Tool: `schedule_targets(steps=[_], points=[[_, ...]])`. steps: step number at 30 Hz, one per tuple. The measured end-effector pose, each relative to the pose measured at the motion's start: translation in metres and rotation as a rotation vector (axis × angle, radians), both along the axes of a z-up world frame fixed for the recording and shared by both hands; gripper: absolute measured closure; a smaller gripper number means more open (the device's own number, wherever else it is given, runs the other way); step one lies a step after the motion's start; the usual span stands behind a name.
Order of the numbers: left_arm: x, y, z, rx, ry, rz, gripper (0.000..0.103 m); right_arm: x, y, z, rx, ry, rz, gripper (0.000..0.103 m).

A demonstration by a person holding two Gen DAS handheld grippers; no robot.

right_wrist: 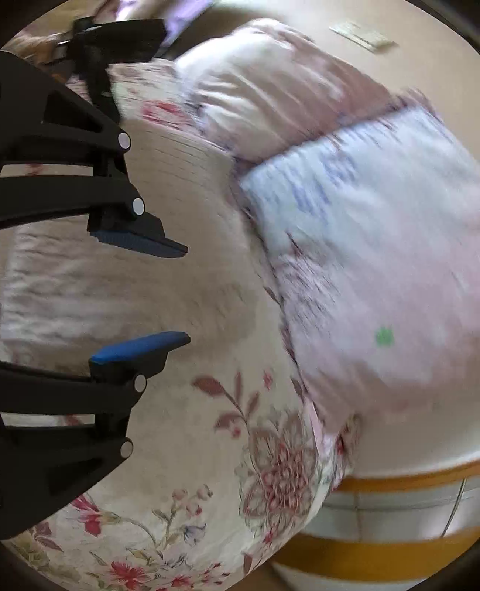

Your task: Fold small clothes

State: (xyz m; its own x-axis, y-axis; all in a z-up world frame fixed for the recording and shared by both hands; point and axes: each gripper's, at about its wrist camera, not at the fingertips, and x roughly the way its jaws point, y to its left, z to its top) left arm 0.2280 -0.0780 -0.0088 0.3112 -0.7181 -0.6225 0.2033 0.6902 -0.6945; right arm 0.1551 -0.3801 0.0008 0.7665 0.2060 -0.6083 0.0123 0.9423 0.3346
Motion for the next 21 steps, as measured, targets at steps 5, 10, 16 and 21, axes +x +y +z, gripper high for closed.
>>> schedule_targets(steps=[5,10,16,21], points=[[0.001,-0.006,-0.002,0.007,0.009,-0.006,0.041,0.014,0.019,-0.033,-0.090,0.076,0.006,0.055],[0.004,-0.009,0.001,0.019,0.002,-0.007,0.039,0.015,0.011,-0.030,-0.046,0.091,0.018,0.054],[0.012,-0.015,0.008,0.054,-0.026,-0.027,0.031,0.005,-0.020,-0.005,0.134,0.049,-0.025,0.034],[0.023,-0.020,0.011,0.072,-0.017,-0.055,0.029,0.017,-0.046,-0.008,0.248,0.109,-0.056,0.025]])
